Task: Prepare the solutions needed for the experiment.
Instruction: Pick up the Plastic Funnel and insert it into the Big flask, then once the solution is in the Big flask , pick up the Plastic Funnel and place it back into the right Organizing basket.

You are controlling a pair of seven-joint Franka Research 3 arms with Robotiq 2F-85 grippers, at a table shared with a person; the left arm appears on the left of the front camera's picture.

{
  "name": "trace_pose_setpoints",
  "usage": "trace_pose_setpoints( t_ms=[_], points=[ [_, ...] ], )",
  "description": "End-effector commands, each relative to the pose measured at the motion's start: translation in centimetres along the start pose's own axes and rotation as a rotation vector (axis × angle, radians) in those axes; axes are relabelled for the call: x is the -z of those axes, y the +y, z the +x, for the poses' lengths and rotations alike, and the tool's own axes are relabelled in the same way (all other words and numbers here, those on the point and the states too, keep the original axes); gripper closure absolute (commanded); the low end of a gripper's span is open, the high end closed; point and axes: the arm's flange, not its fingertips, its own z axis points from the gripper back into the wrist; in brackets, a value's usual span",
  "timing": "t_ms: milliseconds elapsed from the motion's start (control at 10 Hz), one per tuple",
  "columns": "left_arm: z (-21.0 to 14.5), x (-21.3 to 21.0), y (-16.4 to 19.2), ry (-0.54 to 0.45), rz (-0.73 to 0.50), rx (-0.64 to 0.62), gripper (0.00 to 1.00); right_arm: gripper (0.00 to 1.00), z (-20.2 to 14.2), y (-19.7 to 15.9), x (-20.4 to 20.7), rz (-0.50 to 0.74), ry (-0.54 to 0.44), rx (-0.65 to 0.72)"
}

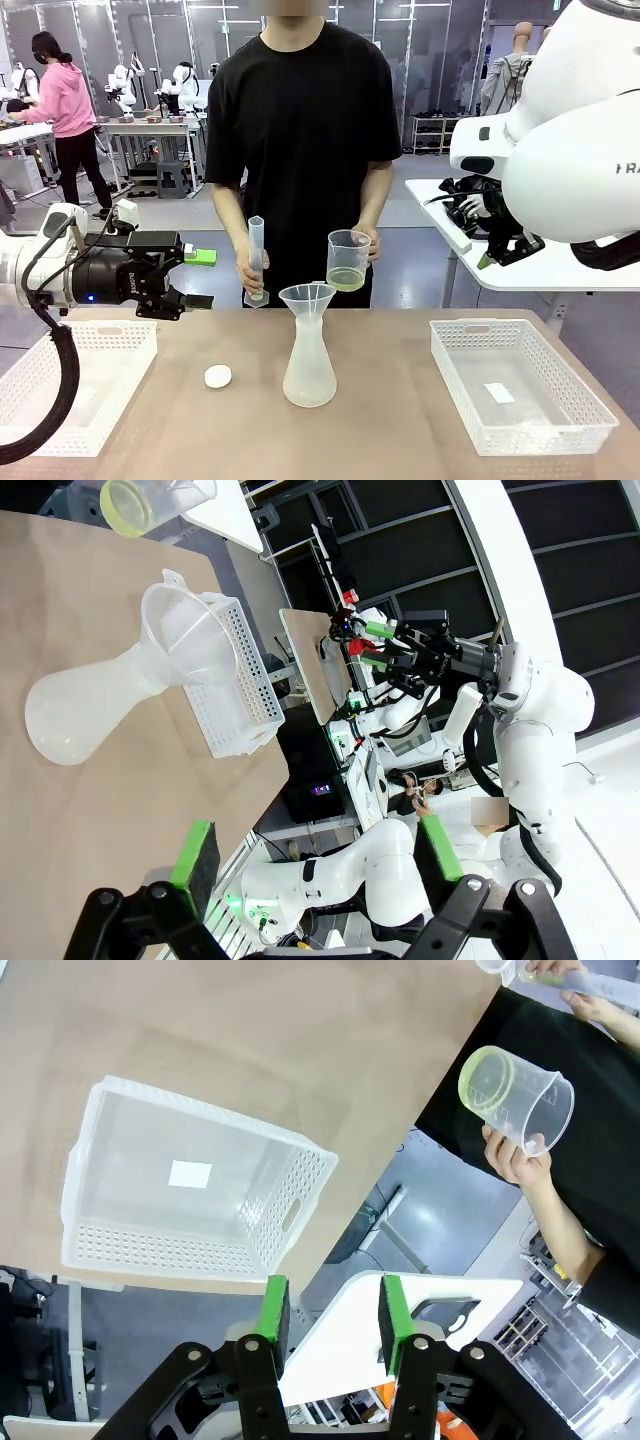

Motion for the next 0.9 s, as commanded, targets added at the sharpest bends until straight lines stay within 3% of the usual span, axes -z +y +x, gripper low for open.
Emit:
trace_pose_setpoints(
  t_ms=[0, 800],
  points=[
    [-0.16, 0.21, -0.17, -0.013, -0.020, -0.019, 0.00, 0.53, 0.03, -0.31, 0.10, 0.001, 0.005, -0.002],
    [-0.16, 0.21, -0.17, -0.013, -0.020, -0.019, 0.00, 0.53, 0.09, -0.02, -0.02, -0.001, -0.001, -0.002]
  ],
)
